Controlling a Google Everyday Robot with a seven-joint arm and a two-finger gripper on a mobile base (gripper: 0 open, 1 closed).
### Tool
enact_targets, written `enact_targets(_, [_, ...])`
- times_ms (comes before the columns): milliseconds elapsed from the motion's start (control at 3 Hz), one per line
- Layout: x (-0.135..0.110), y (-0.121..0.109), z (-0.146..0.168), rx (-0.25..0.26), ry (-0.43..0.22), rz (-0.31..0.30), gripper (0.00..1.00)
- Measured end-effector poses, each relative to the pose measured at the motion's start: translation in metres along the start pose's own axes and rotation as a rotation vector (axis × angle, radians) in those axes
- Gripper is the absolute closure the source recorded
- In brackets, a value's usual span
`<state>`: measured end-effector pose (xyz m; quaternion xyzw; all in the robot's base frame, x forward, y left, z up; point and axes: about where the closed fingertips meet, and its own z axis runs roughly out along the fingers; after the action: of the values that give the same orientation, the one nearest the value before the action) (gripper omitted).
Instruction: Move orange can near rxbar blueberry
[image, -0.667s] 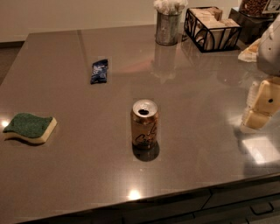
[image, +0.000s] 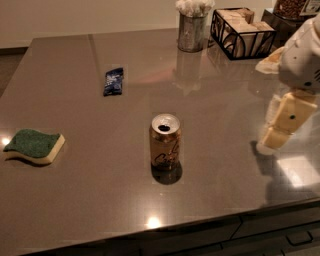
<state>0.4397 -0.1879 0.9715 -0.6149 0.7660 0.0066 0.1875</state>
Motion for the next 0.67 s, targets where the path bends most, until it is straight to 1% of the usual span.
enact_targets(333, [-0.040,0.017,0.019,-0.032,-0.099,-0.046,0.00])
enact_targets(667, [-0.074,0.033,0.038,-0.062,-0.166,-0.075,0.00])
